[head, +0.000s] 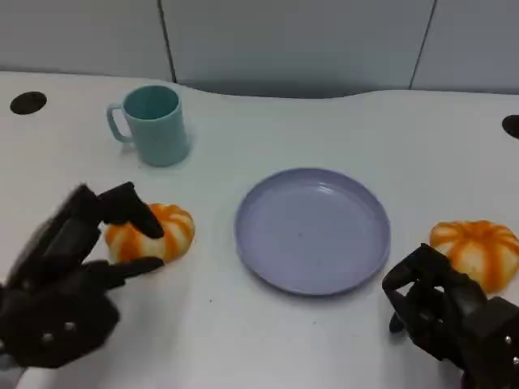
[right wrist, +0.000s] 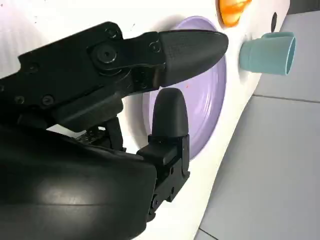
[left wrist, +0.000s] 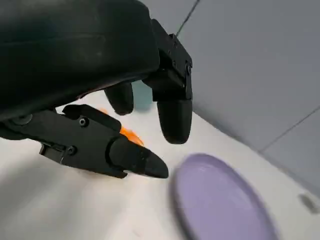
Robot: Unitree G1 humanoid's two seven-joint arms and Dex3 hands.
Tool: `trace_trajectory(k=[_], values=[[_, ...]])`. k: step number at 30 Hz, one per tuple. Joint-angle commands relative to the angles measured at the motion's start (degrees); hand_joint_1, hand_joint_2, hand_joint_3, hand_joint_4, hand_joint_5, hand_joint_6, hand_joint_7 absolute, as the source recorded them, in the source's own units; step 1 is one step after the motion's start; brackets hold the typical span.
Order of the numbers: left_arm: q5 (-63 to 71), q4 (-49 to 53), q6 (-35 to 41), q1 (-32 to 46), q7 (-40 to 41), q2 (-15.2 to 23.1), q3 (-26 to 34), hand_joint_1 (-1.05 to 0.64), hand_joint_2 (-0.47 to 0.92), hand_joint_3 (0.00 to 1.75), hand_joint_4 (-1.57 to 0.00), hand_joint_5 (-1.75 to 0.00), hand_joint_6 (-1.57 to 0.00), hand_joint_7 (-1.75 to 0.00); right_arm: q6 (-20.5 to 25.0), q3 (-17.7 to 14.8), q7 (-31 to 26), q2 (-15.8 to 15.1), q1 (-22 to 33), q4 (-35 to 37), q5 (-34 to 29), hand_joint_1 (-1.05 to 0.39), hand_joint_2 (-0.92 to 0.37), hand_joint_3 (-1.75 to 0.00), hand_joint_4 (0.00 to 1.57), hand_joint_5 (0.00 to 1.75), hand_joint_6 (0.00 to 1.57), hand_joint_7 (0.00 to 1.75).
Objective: Grasp the bread from the table and place it into the plate.
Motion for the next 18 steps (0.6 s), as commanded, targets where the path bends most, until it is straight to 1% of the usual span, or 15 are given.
trace_trajectory(k=[1,2,4,5,6,7,10,12,13,15,18], values=[[16.82,-1.7,2.64,-8.03,1.33,9.55,-6.48,-0.61,0.89,0.0,-0.26,-0.67,-0.49,-0.16,0.33,-0.33,-0.67,0.15,-0.32,-0.39,0.05,-0.25,-0.91,-0.35,0.59,1.75,0.36,1.75],[18.8,-0.94,3.75,-9.55,0.35,10.39,-8.04,-0.64,0.89,0.0,-0.26,-0.49,-0.46,-0.08,0.42,-0.25,-0.79,0.1,-0.29,-0.5,-0.17,-0.25,-0.91,-0.34,0.58,1.75,0.36,1.75],[20.38,-0.16,5.17,-11.07,-0.27,11.32,-9.98,-0.7,0.89,0.0,-0.26,-0.23,-0.38,-0.02,0.47,-0.15,-0.96,-0.02,-0.29,-0.61,-0.55,-0.26,-0.92,-0.34,0.57,1.75,0.36,1.75],[20.54,-0.03,5.64,-11.4,-0.25,11.63,-10.6,-0.7,0.89,0.0,-0.26,-0.19,-0.37,-0.01,0.49,-0.12,-1.01,-0.05,-0.29,-0.63,-0.64,-0.26,-0.92,-0.34,0.57,1.75,0.36,1.75],[20.92,2.83,6.21,-13.39,-1.07,11.51,-12.08,-0.71,0.89,0.0,-0.27,-0.17,-0.36,0.0,0.53,-0.1,-1.09,-0.05,-0.21,-0.77,-0.74,-0.26,-0.92,-0.34,0.57,1.75,0.36,1.75],[21.14,5.04,6.62,-14.94,-1.66,11.45,-13.26,-0.75,0.9,0.0,-0.15,-0.09,-0.27,0.0,0.57,-0.1,-1.16,-0.05,-0.14,-0.88,-0.83,-0.26,-0.92,-0.34,0.57,1.75,0.36,1.75],[22.01,15.36,7.67,-20.89,-2.56,10.1,-17.4,-0.85,0.9,0.0,-0.02,-0.01,-0.17,0.0,0.64,-0.35,-0.15,-0.38,-0.08,-0.86,-0.28,-0.26,-0.92,-0.34,0.57,1.75,0.36,1.75],[21.6,18.16,7.6,-22.47,-2.12,10.04,-18.8,-0.87,0.9,0.0,-0.01,0.0,-0.15,0.0,0.59,-0.47,0.17,-0.41,-0.11,-0.76,-0.14,-0.26,-0.92,-0.34,0.57,1.75,0.36,1.75],[21.66,20.86,8.02,-23.83,-2.39,9.42,-19.9,-0.88,0.91,0.0,0.0,0.0,-0.13,0.0,0.94,-0.58,0.34,-0.5,-0.03,-1.0,-0.08,-0.26,-0.92,-0.34,0.56,1.75,0.36,1.75],[22.11,27.71,9.73,-27.47,-4.0,7.62,-22.47,-0.92,0.92,0.03,0.0,0.0,-0.05,0.0,0.03,-0.82,0.7,-0.44,-0.11,-0.55,0.29,-0.25,-0.92,-0.34,0.59,1.75,0.37,1.75],[21.65,37.85,11.73,-32.79,-6.29,4.44,-25.5,-0.93,0.92,0.05,0.0,0.0,-0.01,0.0,-0.18,-0.72,0.05,-0.82,0.23,-0.88,-0.87,-0.26,-0.91,-0.34,0.6,1.75,0.38,1.75]])
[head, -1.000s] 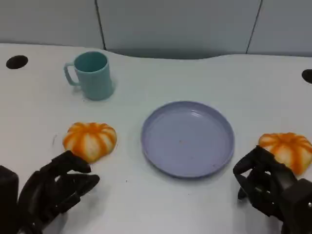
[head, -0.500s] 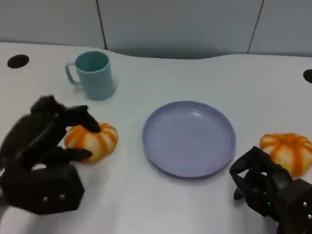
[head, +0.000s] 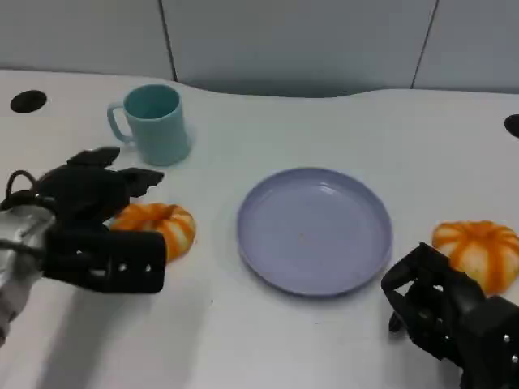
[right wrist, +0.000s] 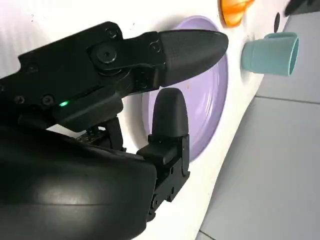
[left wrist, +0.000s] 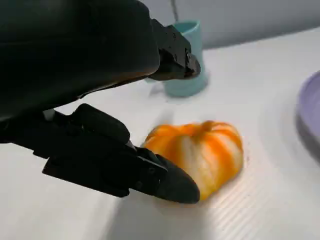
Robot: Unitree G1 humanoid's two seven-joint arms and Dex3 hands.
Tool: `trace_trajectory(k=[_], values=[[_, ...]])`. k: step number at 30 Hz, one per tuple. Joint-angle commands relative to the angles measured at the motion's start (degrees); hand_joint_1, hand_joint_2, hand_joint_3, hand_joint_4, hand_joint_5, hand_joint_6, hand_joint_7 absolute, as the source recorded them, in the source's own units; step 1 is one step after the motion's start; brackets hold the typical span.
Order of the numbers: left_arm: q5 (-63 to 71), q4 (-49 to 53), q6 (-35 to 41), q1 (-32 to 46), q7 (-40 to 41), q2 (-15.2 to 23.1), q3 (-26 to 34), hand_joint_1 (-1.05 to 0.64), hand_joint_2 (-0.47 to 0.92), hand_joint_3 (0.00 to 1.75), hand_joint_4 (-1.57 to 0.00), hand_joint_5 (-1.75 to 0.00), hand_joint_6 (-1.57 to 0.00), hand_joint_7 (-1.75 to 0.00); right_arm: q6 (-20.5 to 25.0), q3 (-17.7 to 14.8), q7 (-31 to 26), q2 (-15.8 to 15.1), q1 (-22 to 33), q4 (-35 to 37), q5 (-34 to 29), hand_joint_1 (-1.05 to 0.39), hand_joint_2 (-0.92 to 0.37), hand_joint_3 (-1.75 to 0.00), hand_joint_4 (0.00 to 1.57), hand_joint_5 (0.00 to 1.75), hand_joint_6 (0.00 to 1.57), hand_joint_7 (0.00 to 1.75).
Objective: Grasp the bread from the table and place it into the plate.
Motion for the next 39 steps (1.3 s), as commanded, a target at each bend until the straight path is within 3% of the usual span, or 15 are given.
trace_trajectory(k=[1,7,12,18,19,20,23,24,26,29,32,39], values=[[-0.18,13.1,2.47,-7.22,-2.98,-3.66,-3.98,-0.93,0.92,0.04,0.0,0.0,-0.01,0.0,-0.73,-0.51,-0.31,-1.02,0.46,-0.5,-0.14,-0.26,-0.91,-0.34,0.6,1.75,0.38,1.75],[-0.27,26.17,2.67,-12.05,1.72,-8.1,-7.67,-0.9,0.89,0.02,0.0,0.0,-0.07,-0.03,-1.37,-0.72,-0.17,-0.94,1.21,-0.86,0.35,-0.25,-0.91,-0.34,0.59,1.75,0.38,1.75],[-0.7,31.13,2.81,-13.24,4.52,-10.02,-9.25,-0.88,0.88,0.01,0.0,0.0,-0.1,-0.03,-1.31,-0.66,-0.15,-1.0,1.47,-1.14,0.23,-0.24,-0.91,-0.34,0.6,1.75,0.38,1.75],[-1.89,34.94,4.85,-12.63,9.36,-12.91,-9.55,-0.64,0.82,0.0,-0.33,-0.17,-0.44,-0.1,0.41,-0.61,0.21,-1.06,2.09,-2.67,0.37,-0.25,-0.92,-0.35,0.6,1.75,0.39,1.75],[-2.19,35.13,4.83,-12.57,9.99,-13.04,-9.43,-0.58,0.81,0.0,-0.34,-0.47,-0.51,-0.22,0.36,-0.61,0.17,-1.07,2.13,-2.66,0.32,-0.25,-0.92,-0.35,0.6,1.75,0.39,1.75],[-2.42,35.28,4.81,-12.54,10.44,-13.13,-9.37,-0.54,0.81,0.0,-0.24,-0.84,-0.5,-0.41,0.32,-0.62,0.14,-1.08,2.16,-2.65,0.28,-0.25,-0.92,-0.35,0.6,1.75,0.39,1.75],[-2.04,35.39,2.25,-11.69,15.38,-12.34,-10.21,-0.41,0.87,0.0,-0.47,-1.25,-0.45,-0.96,-0.04,-0.63,0.12,-1.02,2.23,-2.61,0.32,-0.25,-0.92,-0.34,0.6,1.75,0.39,1.75],[-2.01,35.51,1.6,-11.47,16.59,-12.14,-10.42,-0.37,0.9,0.01,-0.5,-1.42,-0.38,-1.27,-0.12,-0.69,0.08,-0.95,2.25,-2.56,0.42,-0.26,-0.92,-0.34,0.61,1.75,0.39,1.75],[-2.1,35.77,1.02,-11.36,17.6,-12.02,-10.66,-0.33,0.92,0.02,-0.46,-1.68,-0.28,-1.63,-0.18,-0.78,0.04,-0.88,2.27,-2.49,0.54,-0.26,-0.92,-0.34,0.61,1.75,0.39,1.75],[-2.32,35.89,-0.1,-10.87,20.82,-11.68,-10.71,-0.29,0.92,0.01,-0.51,-1.74,-0.37,-1.71,0.71,-0.72,0.03,-0.96,2.66,-3.37,0.41,-0.26,-0.92,-0.34,0.59,1.75,0.38,1.75],[-3.41,35.84,-1.46,-9.99,25.36,-11.63,-9.83,-0.26,0.9,0.0,-0.67,-1.75,-0.53,-1.74,0.73,-0.73,0.08,-1.02,2.75,-3.49,0.41,-0.26,-0.92,-0.34,0.59,1.75,0.38,1.75],[-12.33,35.47,-9.89,-6.3,29.48,-12.02,-1.83,-0.24,0.91,0.07,-0.78,-1.75,-0.56,-1.75,1.76,-0.75,0.38,-1.01,2.68,-3.99,0.7,-0.25,-0.92,-0.34,0.57,1.75,0.37,1.75]])
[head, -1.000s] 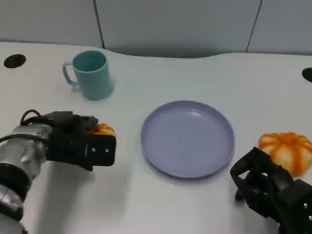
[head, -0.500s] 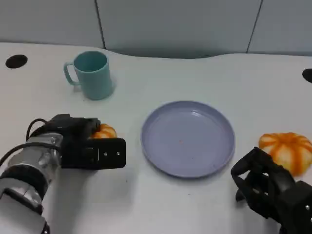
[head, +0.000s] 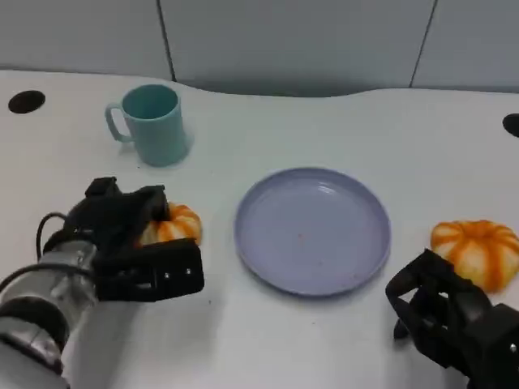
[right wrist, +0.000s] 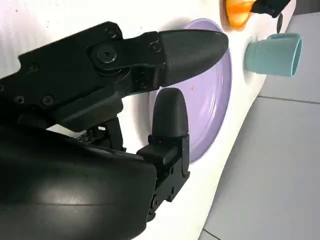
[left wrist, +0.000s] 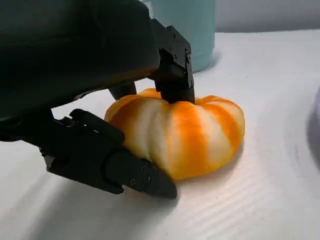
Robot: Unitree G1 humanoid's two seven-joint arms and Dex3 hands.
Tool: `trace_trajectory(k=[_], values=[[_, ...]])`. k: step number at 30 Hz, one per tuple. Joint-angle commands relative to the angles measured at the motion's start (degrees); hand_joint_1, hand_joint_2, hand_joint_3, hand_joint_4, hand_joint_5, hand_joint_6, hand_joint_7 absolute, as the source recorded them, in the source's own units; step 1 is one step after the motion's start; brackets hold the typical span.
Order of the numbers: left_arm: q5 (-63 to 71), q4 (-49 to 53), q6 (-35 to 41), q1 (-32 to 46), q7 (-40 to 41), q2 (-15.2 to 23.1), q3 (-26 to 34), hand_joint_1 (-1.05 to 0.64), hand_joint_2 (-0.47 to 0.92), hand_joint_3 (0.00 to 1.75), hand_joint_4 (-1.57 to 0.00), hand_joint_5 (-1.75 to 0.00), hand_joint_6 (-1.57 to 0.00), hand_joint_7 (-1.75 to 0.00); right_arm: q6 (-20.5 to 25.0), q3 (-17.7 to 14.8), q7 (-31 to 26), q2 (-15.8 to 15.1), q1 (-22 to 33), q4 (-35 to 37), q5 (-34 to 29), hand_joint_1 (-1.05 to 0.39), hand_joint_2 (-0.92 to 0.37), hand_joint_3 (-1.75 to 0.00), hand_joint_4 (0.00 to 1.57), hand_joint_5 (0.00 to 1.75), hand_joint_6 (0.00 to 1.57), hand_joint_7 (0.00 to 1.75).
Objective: Grasp the bread from the table and place it into the plate.
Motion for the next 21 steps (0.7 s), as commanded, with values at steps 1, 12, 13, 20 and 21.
trace_trajectory(k=[1,12,13,20,21], values=[[-7.38,-0.05,-5.04,3.05,1.6,0.05,6.78,-0.23,0.89,0.07,-0.78,-1.75,-0.56,-1.75,0.79,-0.57,0.18,-0.6,0.15,-0.97,0.7,-0.25,-0.92,-0.34,0.57,1.75,0.38,1.75],[-27.25,-4.42,-18.48,5.83,-9.89,-2.67,23.72,-0.14,0.89,0.05,-0.78,-1.75,-0.57,-1.75,0.19,-0.52,0.21,-0.49,-0.25,-0.11,0.78,-0.25,-0.92,-0.34,0.58,1.75,0.38,1.75],[-29.29,-5.56,-17.94,5.61,-12.54,-3.39,24.94,-0.15,0.9,0.05,-0.78,-1.75,-0.57,-1.75,0.16,-0.54,0.33,-0.55,-0.47,0.12,0.82,-0.25,-0.92,-0.35,0.58,1.75,0.38,1.75],[-34.36,-14.15,-14.18,3.01,-25.07,-7.09,25.61,-0.14,0.9,0.04,-0.78,-1.75,-0.54,-1.75,-0.06,-0.39,-0.1,-0.43,-1.3,1.14,0.67,-0.25,-0.92,-0.35,0.58,1.75,0.39,1.75],[-33.67,-14.76,-14.04,2.55,-25.16,-7.39,24.91,-0.15,0.9,0.04,-0.79,-1.75,-0.56,-1.75,-0.07,-0.33,-0.26,-0.41,-1.29,1.12,0.53,-0.25,-0.92,-0.34,0.58,1.75,0.38,1.75]])
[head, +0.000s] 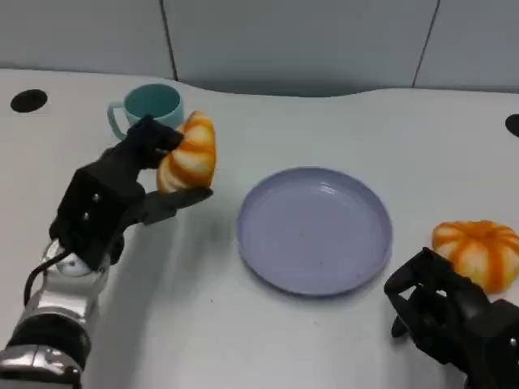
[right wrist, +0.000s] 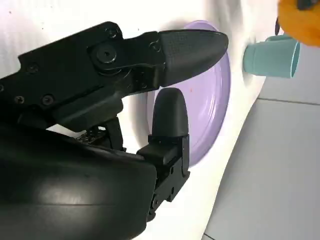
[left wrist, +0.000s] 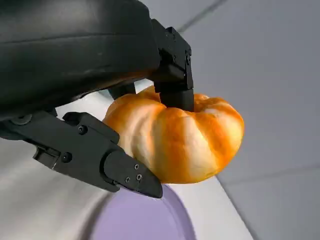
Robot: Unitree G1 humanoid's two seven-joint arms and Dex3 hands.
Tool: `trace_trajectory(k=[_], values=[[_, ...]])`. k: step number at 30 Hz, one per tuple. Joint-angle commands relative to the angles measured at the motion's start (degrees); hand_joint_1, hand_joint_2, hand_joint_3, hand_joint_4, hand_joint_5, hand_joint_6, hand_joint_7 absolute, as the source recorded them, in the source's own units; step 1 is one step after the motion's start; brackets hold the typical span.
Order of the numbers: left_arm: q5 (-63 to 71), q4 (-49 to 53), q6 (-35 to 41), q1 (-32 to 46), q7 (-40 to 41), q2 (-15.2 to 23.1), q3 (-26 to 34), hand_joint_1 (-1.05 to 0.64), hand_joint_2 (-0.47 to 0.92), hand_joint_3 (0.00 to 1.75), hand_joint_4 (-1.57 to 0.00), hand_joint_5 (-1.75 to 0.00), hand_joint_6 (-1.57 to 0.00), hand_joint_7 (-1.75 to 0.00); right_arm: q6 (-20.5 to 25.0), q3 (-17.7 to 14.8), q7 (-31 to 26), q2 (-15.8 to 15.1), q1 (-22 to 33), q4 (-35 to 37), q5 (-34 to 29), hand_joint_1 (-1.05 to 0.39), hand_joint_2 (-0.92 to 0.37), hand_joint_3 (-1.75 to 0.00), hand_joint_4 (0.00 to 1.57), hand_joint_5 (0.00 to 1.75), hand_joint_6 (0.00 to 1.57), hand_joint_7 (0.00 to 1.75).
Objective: Grasp the bread from the table and place it into the plate.
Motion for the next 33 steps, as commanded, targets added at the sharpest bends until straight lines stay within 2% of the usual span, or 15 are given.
trace_trajectory(k=[1,6,11,14,17,20,23,25,26,28,30,31,32,33], values=[[2.76,-2.66,1.52,-3.64,-1.95,-1.83,-3.07,-0.15,0.89,0.04,-0.8,-1.75,-0.57,-1.75,-0.45,-0.22,-0.91,-0.42,-0.39,0.22,-0.53,-0.25,-0.92,-0.34,0.57,1.75,0.38,1.75],[8.01,0.74,4.56,-8.64,0.12,-6.17,-7.76,-0.16,0.88,0.03,-0.85,-1.75,-0.65,-1.75,-0.14,0.0,-0.82,-0.14,-0.54,0.21,-0.12,-0.25,-0.92,-0.34,0.57,1.75,0.38,1.75],[9.79,2.23,4.65,-9.93,1.16,-7.12,-8.64,-0.16,0.88,0.03,-0.89,-1.75,-0.68,-1.75,-0.48,0.06,-0.71,-0.16,-0.57,0.36,-0.03,-0.25,-0.92,-0.34,0.56,1.75,0.37,1.75],[18.55,5.14,6.12,-12.58,5.83,-9.29,-16.07,-0.2,0.88,0.03,-0.95,-1.75,-0.73,-1.75,1.07,0.79,-1.66,0.58,-0.38,-0.72,-0.9,-0.26,-0.92,-0.34,0.56,1.75,0.38,1.75],[22.73,7.21,8.74,-13.5,8.88,-10.28,-19.42,-0.18,0.87,0.03,-0.96,-1.75,-0.73,-1.75,3.15,1.45,-1.91,0.58,0.0,-2.41,-1.73,-0.27,-0.92,-0.34,0.55,1.75,0.37,1.75],[28.08,8.47,12.77,-14.64,12.39,-10.62,-23.87,-0.19,0.89,0.05,-0.87,-1.75,-0.62,-1.75,3.9,1.76,-1.76,0.87,0.29,-3.22,-1.69,-0.28,-0.92,-0.34,0.56,1.75,0.38,1.75],[31.97,8.91,15.8,-15.99,13.66,-10.65,-27.35,-0.28,0.89,0.05,-0.66,-1.75,-0.44,-1.75,3.63,1.86,-1.75,1.16,0.36,-3.08,-1.4,-0.29,-0.92,-0.34,0.59,1.75,0.39,1.75],[32.64,8.99,16.3,-16.24,13.86,-10.68,-27.97,-0.31,0.89,0.04,-0.58,-1.75,-0.39,-1.75,3.35,1.85,-1.73,1.21,0.33,-2.86,-1.35,-0.3,-0.92,-0.34,0.6,1.75,0.39,1.75],[33.44,9.14,15.91,-16.72,12.75,-10.37,-28.93,-0.34,0.89,0.04,-0.51,-1.66,-0.35,-1.64,3.49,1.96,-1.69,1.26,0.52,-3.1,-1.39,-0.3,-0.92,-0.34,0.6,1.75,0.39,1.75],[34.6,9.36,15.09,-17.37,11.29,-9.87,-30.28,-0.44,0.89,0.01,-0.33,-1.25,-0.35,-1.04,3.59,2.15,-1.71,1.32,0.8,-3.42,-1.56,-0.3,-0.92,-0.34,0.61,1.75,0.39,1.75],[35.41,9.46,14.5,-17.59,11.42,-9.58,-31.3,-0.46,0.89,0.0,-0.3,-1.14,-0.37,-0.87,3.48,2.22,-1.76,1.4,0.91,-3.46,-1.59,-0.3,-0.92,-0.34,0.62,1.75,0.39,1.75],[35.86,9.49,14.25,-17.63,11.74,-9.46,-31.79,-0.49,0.9,0.0,-0.24,-0.95,-0.34,-0.66,3.38,2.23,-1.77,1.45,0.95,-3.43,-1.58,-0.3,-0.92,-0.34,0.62,1.75,0.39,1.75],[36.17,9.52,14.07,-17.67,11.97,-9.37,-32.13,-0.51,0.9,0.0,-0.23,-0.76,-0.38,-0.43,3.32,2.23,-1.78,1.48,0.97,-3.42,-1.57,-0.3,-0.92,-0.34,0.62,1.75,0.4,1.75],[36.3,9.55,13.95,-17.69,12.1,-9.33,-32.35,-0.52,0.9,0.0,-0.24,-0.69,-0.4,-0.33,3.29,2.23,-1.78,1.51,0.99,-3.42,-1.57,-0.3,-0.92,-0.34,0.62,1.75,0.4,1.75]])
